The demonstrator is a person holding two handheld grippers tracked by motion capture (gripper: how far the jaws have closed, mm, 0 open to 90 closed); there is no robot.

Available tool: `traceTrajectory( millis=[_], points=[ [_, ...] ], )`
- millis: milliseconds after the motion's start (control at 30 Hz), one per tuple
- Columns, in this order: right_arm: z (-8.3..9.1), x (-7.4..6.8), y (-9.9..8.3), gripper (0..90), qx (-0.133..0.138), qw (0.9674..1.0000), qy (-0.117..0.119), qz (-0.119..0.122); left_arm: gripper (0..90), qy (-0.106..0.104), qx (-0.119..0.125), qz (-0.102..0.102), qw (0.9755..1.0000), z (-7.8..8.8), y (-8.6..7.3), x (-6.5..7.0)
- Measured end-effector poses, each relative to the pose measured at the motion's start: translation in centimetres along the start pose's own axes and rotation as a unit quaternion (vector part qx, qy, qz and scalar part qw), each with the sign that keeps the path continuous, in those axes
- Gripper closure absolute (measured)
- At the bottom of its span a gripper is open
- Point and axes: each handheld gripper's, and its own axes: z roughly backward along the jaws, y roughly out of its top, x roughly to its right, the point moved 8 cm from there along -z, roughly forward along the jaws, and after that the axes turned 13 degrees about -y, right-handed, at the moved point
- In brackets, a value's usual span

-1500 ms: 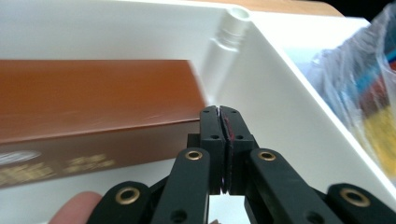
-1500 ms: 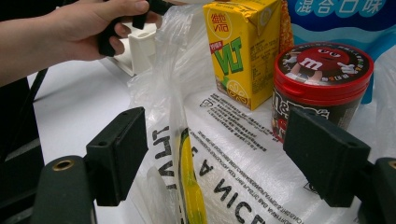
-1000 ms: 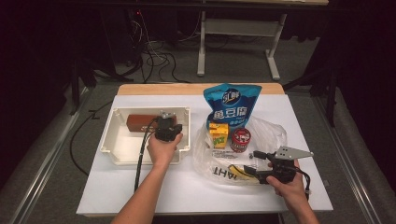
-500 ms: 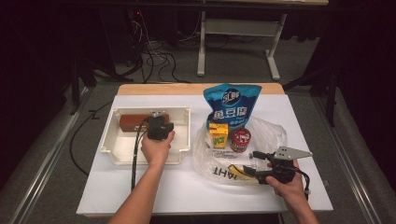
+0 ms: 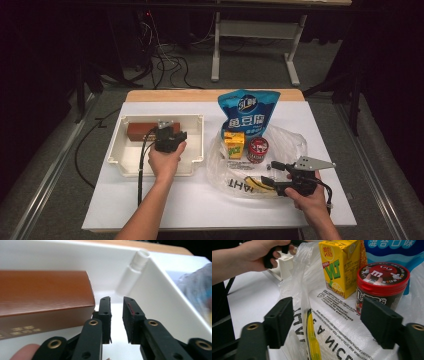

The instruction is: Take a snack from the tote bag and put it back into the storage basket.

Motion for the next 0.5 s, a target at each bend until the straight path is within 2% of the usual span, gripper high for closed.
traceTrajectory(
  millis=[67,133,267,333,433,500],
  points=[
    [0.1,0.2,0.2,31.0,0.0,1.0,-0.008,-0.005,73.0,-0.019,0.015,0.003,0.9997,1.0,0.2,0.5],
    [0.2,0.5,0.6,33.6,0.001,0.9995,-0.028,-0.013,70.2,-0.031,0.024,-0.006,0.9992,2.0,0.3,0.9],
    [0.5,1.1,1.5,38.7,0.007,0.9975,-0.065,-0.029,66.6,-0.046,0.039,-0.025,0.9979,3.7,0.6,1.8],
    [0.6,1.6,2.0,41.2,0.007,0.9951,-0.091,-0.037,65.2,-0.051,0.047,-0.034,0.997,4.3,0.8,2.3],
    [0.8,2.2,2.7,44.8,0.014,0.9923,-0.113,-0.047,63.5,-0.058,0.059,-0.049,0.9954,5.1,1.2,3.0],
    [0.7,2.5,3.1,45.6,0.015,0.9916,-0.119,-0.048,61.8,-0.068,0.065,-0.053,0.9941,5.4,1.4,3.6]
  ],
)
